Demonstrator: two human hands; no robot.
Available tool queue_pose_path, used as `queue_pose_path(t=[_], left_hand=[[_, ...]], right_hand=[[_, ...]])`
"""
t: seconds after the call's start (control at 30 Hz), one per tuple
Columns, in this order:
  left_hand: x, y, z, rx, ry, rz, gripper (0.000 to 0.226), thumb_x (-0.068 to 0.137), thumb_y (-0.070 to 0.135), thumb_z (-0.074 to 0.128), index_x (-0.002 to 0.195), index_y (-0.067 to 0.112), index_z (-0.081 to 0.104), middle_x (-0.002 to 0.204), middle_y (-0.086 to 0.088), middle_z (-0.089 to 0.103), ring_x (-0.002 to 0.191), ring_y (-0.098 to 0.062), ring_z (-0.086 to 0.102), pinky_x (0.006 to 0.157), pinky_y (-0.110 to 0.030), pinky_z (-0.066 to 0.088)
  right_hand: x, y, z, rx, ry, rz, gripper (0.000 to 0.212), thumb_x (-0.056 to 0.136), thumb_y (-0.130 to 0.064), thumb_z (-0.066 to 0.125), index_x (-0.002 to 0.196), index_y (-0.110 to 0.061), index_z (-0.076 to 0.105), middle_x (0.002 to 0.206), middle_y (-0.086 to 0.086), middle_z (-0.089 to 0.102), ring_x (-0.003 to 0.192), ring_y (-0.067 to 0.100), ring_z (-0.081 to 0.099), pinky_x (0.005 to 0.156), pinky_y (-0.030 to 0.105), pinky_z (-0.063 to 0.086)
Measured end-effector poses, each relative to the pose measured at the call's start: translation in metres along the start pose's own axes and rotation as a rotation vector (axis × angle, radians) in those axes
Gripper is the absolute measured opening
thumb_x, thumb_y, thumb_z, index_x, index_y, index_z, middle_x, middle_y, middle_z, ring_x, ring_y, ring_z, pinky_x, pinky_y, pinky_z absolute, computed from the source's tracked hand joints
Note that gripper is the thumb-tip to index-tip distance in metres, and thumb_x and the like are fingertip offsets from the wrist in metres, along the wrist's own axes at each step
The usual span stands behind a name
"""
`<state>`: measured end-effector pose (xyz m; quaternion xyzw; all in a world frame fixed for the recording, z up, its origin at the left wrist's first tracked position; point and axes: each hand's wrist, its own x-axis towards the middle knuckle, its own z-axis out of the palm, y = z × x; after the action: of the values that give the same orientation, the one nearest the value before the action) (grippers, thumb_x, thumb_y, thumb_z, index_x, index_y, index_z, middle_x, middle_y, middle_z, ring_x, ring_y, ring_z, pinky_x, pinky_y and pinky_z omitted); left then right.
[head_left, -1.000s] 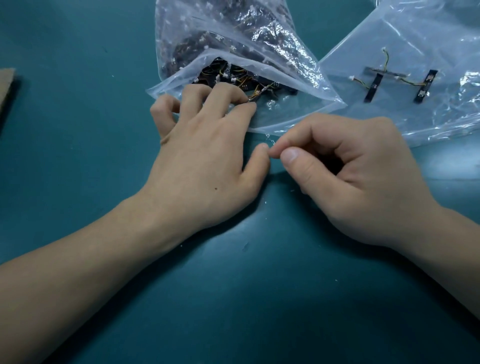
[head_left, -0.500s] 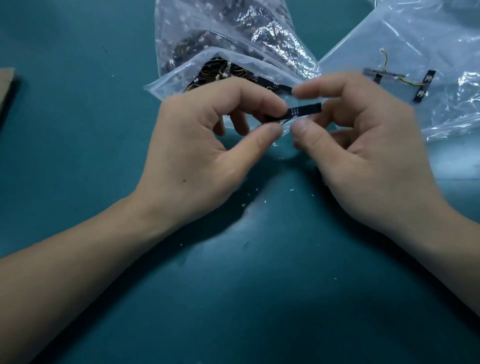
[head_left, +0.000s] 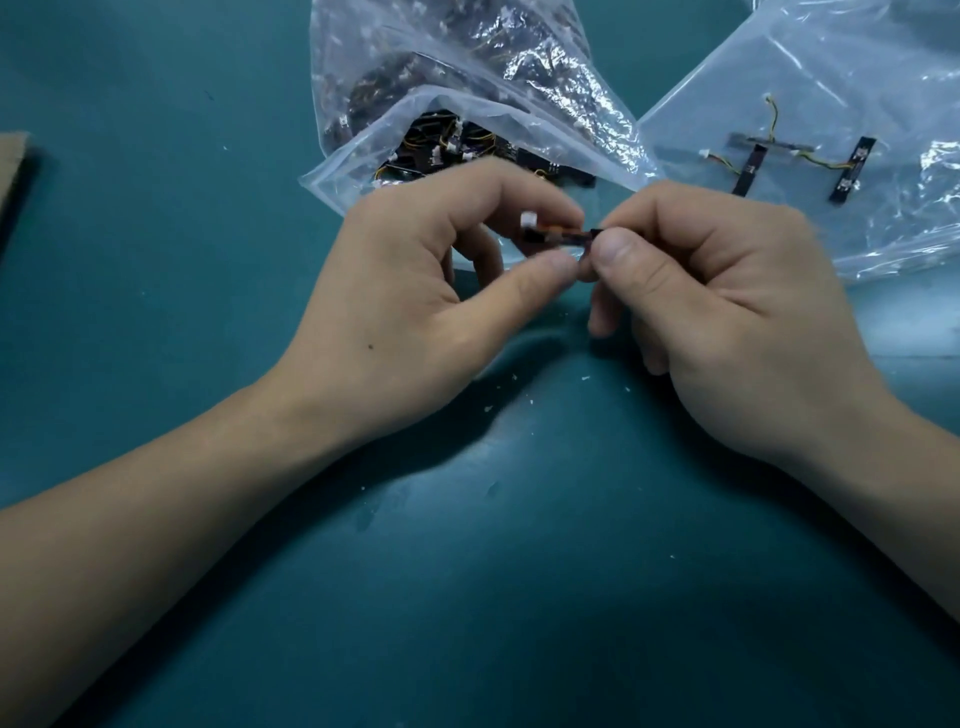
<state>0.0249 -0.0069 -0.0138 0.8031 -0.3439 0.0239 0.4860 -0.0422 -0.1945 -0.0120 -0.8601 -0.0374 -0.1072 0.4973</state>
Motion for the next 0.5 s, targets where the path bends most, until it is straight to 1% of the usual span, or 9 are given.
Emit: queue_pose_path(t=[0.07, 0.13, 0.23, 0.27, 0.33, 0.4, 0.47, 0.5], left_hand=[[-0.0002, 0.0008, -0.0003, 0.007, 0.008, -0.023, 0.007, 0.096, 0.019, 0.071, 0.098, 0.013, 0.075, 0.082, 0.015, 0.068, 0.071, 0.001, 0.058, 0.068, -0.011, 0.041], [-0.0002, 0.0006, -0.0017, -0.020, -0.020, -0.065, 0.012, 0.095, 0.019, 0.071, 0.087, 0.011, 0.073, 0.071, 0.015, 0.063, 0.064, 0.000, 0.053, 0.064, -0.012, 0.039], [0.0012, 0.0012, -0.0034, -0.084, -0.103, -0.141, 0.024, 0.095, 0.021, 0.069, 0.074, 0.010, 0.064, 0.062, 0.012, 0.055, 0.058, -0.001, 0.046, 0.058, -0.013, 0.036], [0.0016, 0.0018, -0.0032, -0.092, -0.117, -0.159, 0.027, 0.095, 0.022, 0.069, 0.073, 0.010, 0.061, 0.061, 0.012, 0.053, 0.056, 0.000, 0.044, 0.057, -0.013, 0.034], [0.0019, 0.0038, -0.0025, -0.085, -0.104, -0.173, 0.030, 0.097, 0.026, 0.068, 0.071, 0.015, 0.058, 0.058, 0.014, 0.050, 0.053, 0.000, 0.042, 0.055, -0.011, 0.032], [0.0014, 0.0062, -0.0016, -0.062, -0.083, -0.171, 0.032, 0.097, 0.029, 0.067, 0.069, 0.022, 0.054, 0.056, 0.016, 0.048, 0.051, 0.000, 0.040, 0.053, -0.010, 0.031], [0.0005, 0.0062, -0.0008, -0.051, -0.082, -0.164, 0.037, 0.099, 0.031, 0.063, 0.068, 0.014, 0.054, 0.055, 0.007, 0.047, 0.052, -0.003, 0.038, 0.053, -0.015, 0.031], [0.0002, 0.0055, -0.0009, -0.048, -0.080, -0.162, 0.040, 0.101, 0.031, 0.060, 0.068, 0.009, 0.054, 0.057, 0.001, 0.049, 0.053, -0.005, 0.038, 0.054, -0.018, 0.032]], right_hand=[[-0.0001, -0.0002, -0.0002, -0.050, -0.033, 0.007, 0.022, 0.102, -0.026, 0.057, 0.083, -0.020, 0.065, 0.067, -0.006, 0.068, 0.055, 0.009, 0.058, 0.056, 0.013, 0.037], [-0.0007, 0.0003, -0.0006, -0.128, -0.067, -0.008, 0.022, 0.100, -0.028, 0.057, 0.080, -0.022, 0.065, 0.066, -0.009, 0.066, 0.059, 0.010, 0.059, 0.056, 0.017, 0.038], [-0.0017, 0.0005, -0.0014, -0.244, -0.118, -0.044, 0.020, 0.097, -0.032, 0.058, 0.082, -0.023, 0.068, 0.067, -0.003, 0.065, 0.065, 0.017, 0.059, 0.060, 0.034, 0.044], [-0.0020, 0.0005, -0.0015, -0.252, -0.126, -0.053, 0.020, 0.098, -0.033, 0.058, 0.083, -0.023, 0.069, 0.067, -0.002, 0.065, 0.065, 0.017, 0.058, 0.061, 0.037, 0.045], [-0.0020, 0.0001, -0.0014, -0.226, -0.131, -0.059, 0.019, 0.099, -0.034, 0.058, 0.088, -0.025, 0.070, 0.070, -0.003, 0.066, 0.066, 0.017, 0.059, 0.061, 0.034, 0.046], [-0.0016, -0.0004, -0.0015, -0.138, -0.122, -0.044, 0.019, 0.101, -0.034, 0.057, 0.088, -0.026, 0.068, 0.071, -0.006, 0.068, 0.063, 0.013, 0.060, 0.059, 0.024, 0.043], [-0.0008, -0.0011, -0.0022, -0.059, -0.100, -0.032, 0.023, 0.103, -0.030, 0.056, 0.082, -0.029, 0.064, 0.068, -0.008, 0.068, 0.056, 0.009, 0.059, 0.057, 0.014, 0.039], [-0.0004, -0.0014, -0.0024, -0.042, -0.093, -0.024, 0.025, 0.104, -0.029, 0.056, 0.079, -0.030, 0.062, 0.067, -0.008, 0.068, 0.054, 0.009, 0.057, 0.057, 0.013, 0.038]])
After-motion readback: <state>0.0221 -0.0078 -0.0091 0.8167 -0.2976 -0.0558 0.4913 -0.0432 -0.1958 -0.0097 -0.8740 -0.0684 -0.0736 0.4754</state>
